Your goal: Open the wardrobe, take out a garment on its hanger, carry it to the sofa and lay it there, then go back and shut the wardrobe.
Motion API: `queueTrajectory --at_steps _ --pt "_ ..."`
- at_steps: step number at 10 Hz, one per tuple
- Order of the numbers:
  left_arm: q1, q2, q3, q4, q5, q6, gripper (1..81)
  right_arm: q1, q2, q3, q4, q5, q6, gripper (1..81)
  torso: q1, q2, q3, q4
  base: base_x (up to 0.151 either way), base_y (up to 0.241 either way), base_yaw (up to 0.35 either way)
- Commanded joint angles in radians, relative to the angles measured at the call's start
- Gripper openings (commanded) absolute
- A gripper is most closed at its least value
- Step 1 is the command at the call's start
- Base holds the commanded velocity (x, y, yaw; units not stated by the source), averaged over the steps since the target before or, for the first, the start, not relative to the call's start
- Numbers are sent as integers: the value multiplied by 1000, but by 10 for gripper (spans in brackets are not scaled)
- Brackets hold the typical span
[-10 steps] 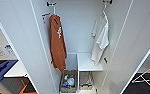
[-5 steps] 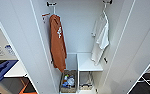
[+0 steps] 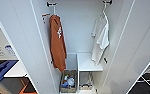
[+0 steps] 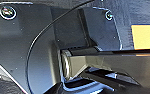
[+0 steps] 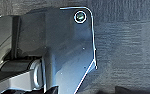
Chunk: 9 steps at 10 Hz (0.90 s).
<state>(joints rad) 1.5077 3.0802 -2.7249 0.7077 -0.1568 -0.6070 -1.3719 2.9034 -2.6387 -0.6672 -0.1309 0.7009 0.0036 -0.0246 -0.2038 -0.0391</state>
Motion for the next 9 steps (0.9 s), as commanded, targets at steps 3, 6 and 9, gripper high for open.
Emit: queueTrajectory --at_steps 3,6,9 --pt "-27 -14 5 4 37 -4 811 -71 12 -42 135 163 -49 811 0 0 0 0 0 0 0" --pt "-25 -18 5 3 37 -2 811 -83 26 -41 554 163 -477 811 -1 0 1 0 0 0 0" --pt "-16 -29 11 12 36 0 811 -97 15 20 637 135 -590 811 -1 0 1 0 0 0 0"
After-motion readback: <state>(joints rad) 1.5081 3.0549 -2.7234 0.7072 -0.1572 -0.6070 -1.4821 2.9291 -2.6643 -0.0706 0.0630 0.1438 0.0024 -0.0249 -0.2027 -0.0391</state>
